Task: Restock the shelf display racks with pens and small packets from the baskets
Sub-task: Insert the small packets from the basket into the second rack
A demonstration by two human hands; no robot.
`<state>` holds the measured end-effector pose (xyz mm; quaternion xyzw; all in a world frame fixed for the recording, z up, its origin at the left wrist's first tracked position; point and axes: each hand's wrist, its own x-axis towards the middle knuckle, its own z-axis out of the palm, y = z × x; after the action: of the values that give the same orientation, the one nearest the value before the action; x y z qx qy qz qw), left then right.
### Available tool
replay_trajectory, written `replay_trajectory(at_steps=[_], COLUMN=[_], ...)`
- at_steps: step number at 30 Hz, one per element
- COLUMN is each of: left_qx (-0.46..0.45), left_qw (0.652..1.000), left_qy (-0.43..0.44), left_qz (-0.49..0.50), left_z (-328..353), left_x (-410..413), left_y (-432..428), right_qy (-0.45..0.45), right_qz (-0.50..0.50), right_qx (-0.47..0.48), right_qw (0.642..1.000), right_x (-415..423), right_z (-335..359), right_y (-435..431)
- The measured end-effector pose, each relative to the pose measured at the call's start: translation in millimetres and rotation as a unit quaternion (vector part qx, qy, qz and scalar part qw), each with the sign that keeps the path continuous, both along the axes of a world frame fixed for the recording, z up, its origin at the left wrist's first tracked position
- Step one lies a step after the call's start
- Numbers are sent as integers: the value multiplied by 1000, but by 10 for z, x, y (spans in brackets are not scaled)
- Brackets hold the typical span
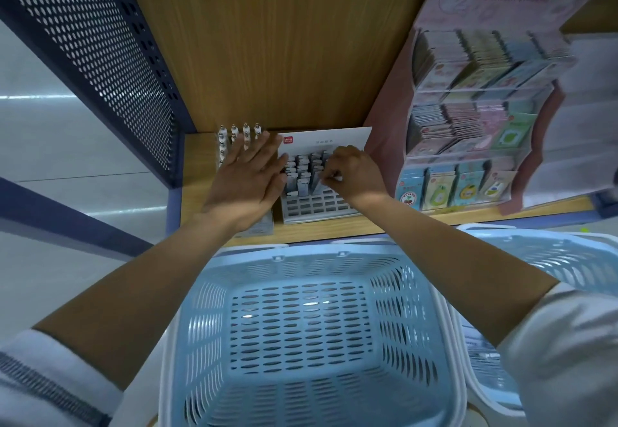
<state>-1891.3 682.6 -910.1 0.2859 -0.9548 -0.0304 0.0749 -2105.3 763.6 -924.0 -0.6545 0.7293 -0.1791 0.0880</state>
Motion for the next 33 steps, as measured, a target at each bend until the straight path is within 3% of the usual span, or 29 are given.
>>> replay_trajectory(at_steps=[6, 11, 19, 26, 30, 33], left_qx=[-23, -29, -20, -7, 1, -2], left_qw=[999, 999, 1000, 1000, 1000, 1000], left_qy=[-34, -23, -14, 6, 7, 6], left_qz=[2, -7, -7, -9, -8, -11], left_z=[-29, -57, -80, -59, -51, -50], left_x=[52, 51, 61, 81, 82, 86], left_y=[-20, -28, -41, -46, -35, -37], right_qy=[-15, 19, 11, -12, -17, -46], right_qz=[4, 90, 43, 161, 84, 85], right_qx=[-24, -25, -11, -23, -66, -69], right_qw=[1000, 995, 999, 987, 994, 993], right_x=[-21, 191, 74, 253, 309, 289], right_z=[67, 39, -60, -26, -87, -117], right_y=[8, -101, -83, -112, -239, -259])
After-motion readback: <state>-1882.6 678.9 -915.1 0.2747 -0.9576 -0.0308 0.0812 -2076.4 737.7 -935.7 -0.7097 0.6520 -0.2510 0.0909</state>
